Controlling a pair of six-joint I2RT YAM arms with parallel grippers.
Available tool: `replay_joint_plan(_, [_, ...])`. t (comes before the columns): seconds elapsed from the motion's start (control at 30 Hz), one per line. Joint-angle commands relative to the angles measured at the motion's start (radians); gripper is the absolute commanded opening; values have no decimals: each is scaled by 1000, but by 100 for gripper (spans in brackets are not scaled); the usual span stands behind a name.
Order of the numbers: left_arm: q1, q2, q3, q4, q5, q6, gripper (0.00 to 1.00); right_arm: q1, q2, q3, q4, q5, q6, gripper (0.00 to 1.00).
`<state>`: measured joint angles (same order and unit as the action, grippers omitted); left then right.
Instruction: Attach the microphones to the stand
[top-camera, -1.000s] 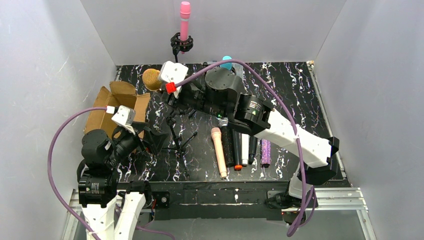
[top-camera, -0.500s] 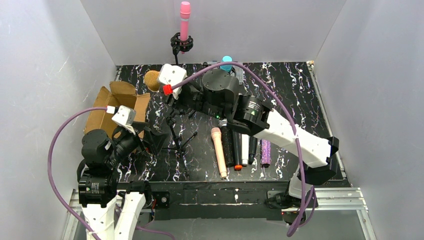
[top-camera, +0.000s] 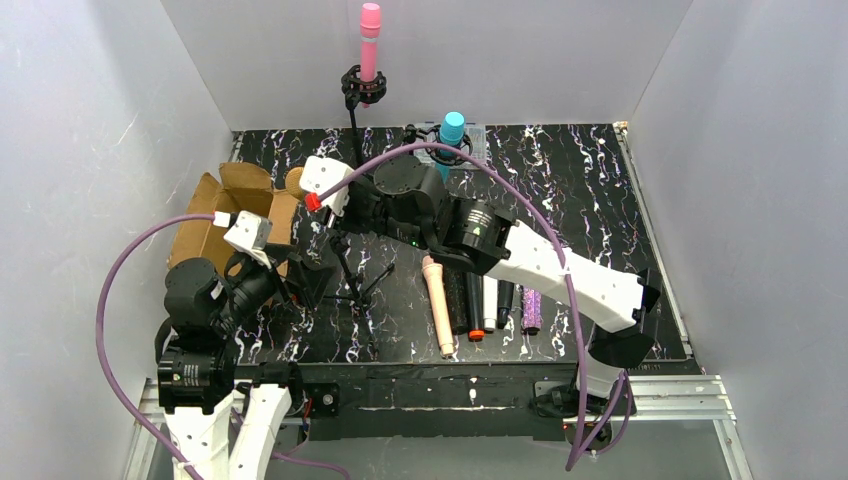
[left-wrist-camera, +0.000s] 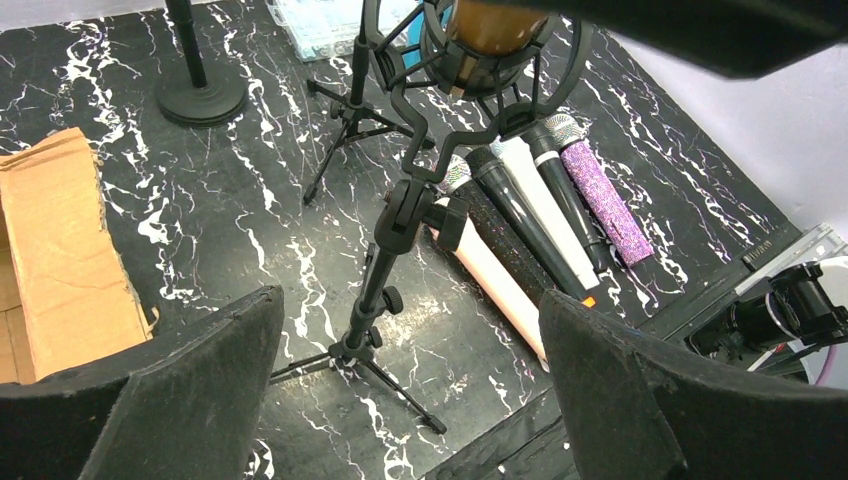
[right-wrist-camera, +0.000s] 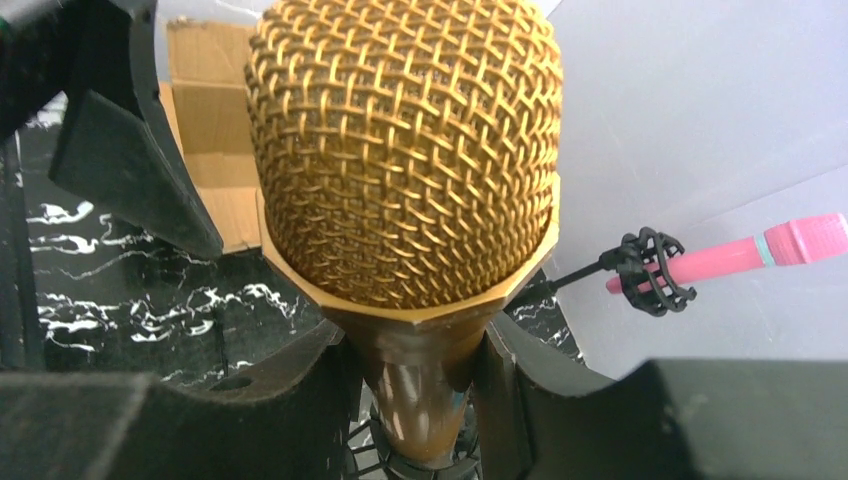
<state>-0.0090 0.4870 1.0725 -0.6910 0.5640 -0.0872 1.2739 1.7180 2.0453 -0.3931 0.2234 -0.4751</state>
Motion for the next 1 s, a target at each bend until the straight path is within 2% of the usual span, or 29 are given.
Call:
replay_joint_plan(0.0, [0,4,-8,-13,-10,18,98,2,0,-39,54,30,-7,9])
replay_joint_plan(0.1, [0,13,1,-19,-14,28,98,2,0,-48,55,49,4,29])
replay_joint_plan(0.27, [0,65,30,-68,-30,82,98,1,-11,-38,40,80,44,93])
replay_joint_plan(0.3, [0,76,36,-77,-41,106,98,1,-20,-43,40,80,57,97])
replay_joint_plan(0.7, [0,106,31,-85,-179,154,98,1,-250,-247,62,115,235,98])
replay_joint_plan(0.77, [0,127,28,-86,-227,166,98,1,-326,-331,76,181,271,98])
replay_joint_plan(0.97, [0,146,-67,-27,-308,184,98,-20,-562,-657,84,516,392,98])
